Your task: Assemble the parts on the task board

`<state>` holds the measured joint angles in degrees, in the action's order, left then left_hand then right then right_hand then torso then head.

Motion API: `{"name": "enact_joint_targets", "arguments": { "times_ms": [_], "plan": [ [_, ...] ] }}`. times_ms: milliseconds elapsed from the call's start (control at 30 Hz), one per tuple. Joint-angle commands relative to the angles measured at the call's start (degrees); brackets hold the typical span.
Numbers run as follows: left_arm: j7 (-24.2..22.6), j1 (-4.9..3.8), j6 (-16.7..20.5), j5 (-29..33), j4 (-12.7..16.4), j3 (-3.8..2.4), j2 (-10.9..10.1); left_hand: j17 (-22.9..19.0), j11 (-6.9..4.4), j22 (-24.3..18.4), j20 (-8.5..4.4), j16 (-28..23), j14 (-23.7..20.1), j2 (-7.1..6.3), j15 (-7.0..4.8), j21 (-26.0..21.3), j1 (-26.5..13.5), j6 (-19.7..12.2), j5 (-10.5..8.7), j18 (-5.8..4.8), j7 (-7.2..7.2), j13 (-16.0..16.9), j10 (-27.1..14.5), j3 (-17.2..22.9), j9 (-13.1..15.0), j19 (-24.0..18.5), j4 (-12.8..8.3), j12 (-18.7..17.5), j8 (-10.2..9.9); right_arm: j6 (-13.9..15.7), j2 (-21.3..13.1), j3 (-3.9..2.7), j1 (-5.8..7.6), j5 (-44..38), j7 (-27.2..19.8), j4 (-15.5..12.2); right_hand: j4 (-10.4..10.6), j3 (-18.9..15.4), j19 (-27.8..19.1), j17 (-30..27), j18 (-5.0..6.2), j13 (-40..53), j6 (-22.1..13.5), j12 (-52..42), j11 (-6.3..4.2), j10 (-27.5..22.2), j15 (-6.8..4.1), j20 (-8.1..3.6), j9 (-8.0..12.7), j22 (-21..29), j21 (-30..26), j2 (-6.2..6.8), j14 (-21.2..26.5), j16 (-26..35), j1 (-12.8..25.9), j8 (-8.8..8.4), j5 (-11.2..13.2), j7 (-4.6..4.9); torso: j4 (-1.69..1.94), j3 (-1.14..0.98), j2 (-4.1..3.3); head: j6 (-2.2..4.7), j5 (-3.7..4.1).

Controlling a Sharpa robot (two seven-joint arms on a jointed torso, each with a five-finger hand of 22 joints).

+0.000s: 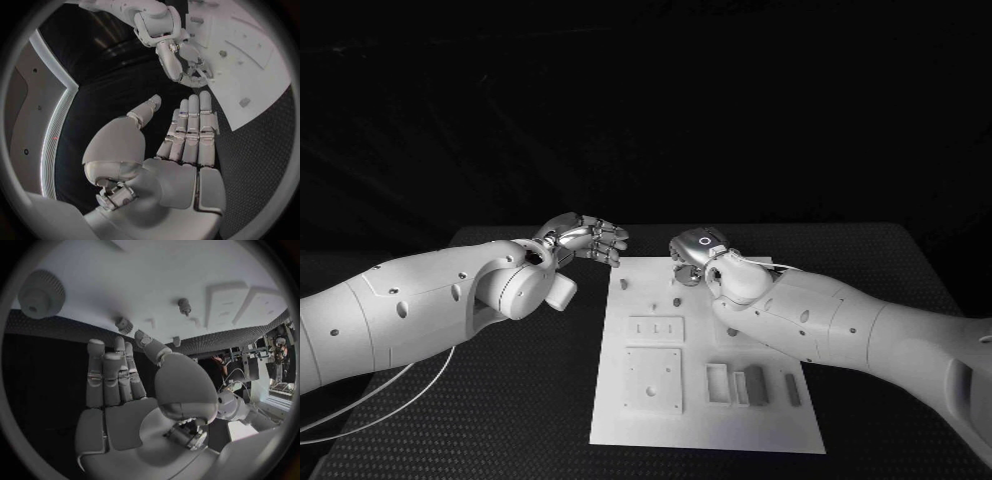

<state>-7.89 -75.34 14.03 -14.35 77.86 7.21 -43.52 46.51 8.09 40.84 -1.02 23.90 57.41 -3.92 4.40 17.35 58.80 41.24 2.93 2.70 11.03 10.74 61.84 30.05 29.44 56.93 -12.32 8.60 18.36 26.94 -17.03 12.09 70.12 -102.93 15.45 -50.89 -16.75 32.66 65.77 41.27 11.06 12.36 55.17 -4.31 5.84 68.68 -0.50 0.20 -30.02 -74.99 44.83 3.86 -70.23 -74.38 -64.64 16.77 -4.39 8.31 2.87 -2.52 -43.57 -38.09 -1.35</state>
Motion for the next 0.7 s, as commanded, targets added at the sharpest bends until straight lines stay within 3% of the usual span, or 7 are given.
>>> {"name": "enact_joint_targets", "arguments": {
  "times_ms": [33, 533, 700],
  "plan": [
    [-0.4, -0.11, -0.6, -0.2, 0.2, -0.06, 0.1, 0.1, 0.41, 0.1, -0.11, -0.4, -0.1, -0.58, 0.16, -0.2, 0.2, -0.4, -0.11, 0.75, 1.84, 0.1, 0.0, -0.1, 0.0, -0.4, 0.3, -0.4, -0.3, -0.4, 0.2, 0.02, 0.00, 0.3, -0.7, -0.1, 0.1, 0.3, -0.5, -0.1, 3.94, -0.1, -0.4, 0.4, 0.02, -0.3, -0.04, -0.13, 0.1, -0.9, -0.4, 0.69, 0.4, 0.3, -0.1, -0.22, -0.2, -0.12, 0.01, 0.02, 0.01, -0.02, -0.01],
    [-0.3, -0.14, -0.6, -0.2, 0.0, -0.06, 0.2, 0.1, 0.41, 0.1, -0.11, -0.5, -0.1, -0.59, 0.16, -0.2, 0.2, -0.4, -0.11, 0.75, 1.84, 0.1, 0.0, -0.1, 0.0, -0.4, 0.3, -0.4, -0.3, -1.1, 0.1, 0.02, 0.00, 1.3, -1.1, 0.0, 0.0, 0.5, -0.7, -0.2, 3.94, -0.5, -1.6, 0.5, 0.50, -1.6, 0.43, 0.10, 0.3, -1.0, -0.8, 0.79, 0.8, 0.4, -0.6, -0.97, -0.2, 0.43, 0.01, 0.00, -0.01, -0.01, -0.02],
    [-0.4, -0.14, -0.6, -0.2, 0.0, -0.06, 0.2, 0.2, 0.40, 0.1, -0.11, -0.5, -0.1, -0.59, 0.16, -0.2, 0.2, -0.4, -0.11, 0.76, 1.84, 0.1, 0.0, -0.1, 0.0, -0.4, 0.3, -0.4, -0.3, 0.3, -0.5, 0.02, 0.02, 1.3, -1.0, -0.5, 0.1, 0.4, -0.8, -0.2, 3.94, -0.5, -1.7, 0.5, 0.55, -1.7, 0.48, 0.14, 0.3, -1.0, -0.8, 1.04, 0.8, 0.4, -0.6, -1.03, -0.2, 0.49, -0.04, -0.02, 0.02, -0.04, -0.01]
  ]
}}
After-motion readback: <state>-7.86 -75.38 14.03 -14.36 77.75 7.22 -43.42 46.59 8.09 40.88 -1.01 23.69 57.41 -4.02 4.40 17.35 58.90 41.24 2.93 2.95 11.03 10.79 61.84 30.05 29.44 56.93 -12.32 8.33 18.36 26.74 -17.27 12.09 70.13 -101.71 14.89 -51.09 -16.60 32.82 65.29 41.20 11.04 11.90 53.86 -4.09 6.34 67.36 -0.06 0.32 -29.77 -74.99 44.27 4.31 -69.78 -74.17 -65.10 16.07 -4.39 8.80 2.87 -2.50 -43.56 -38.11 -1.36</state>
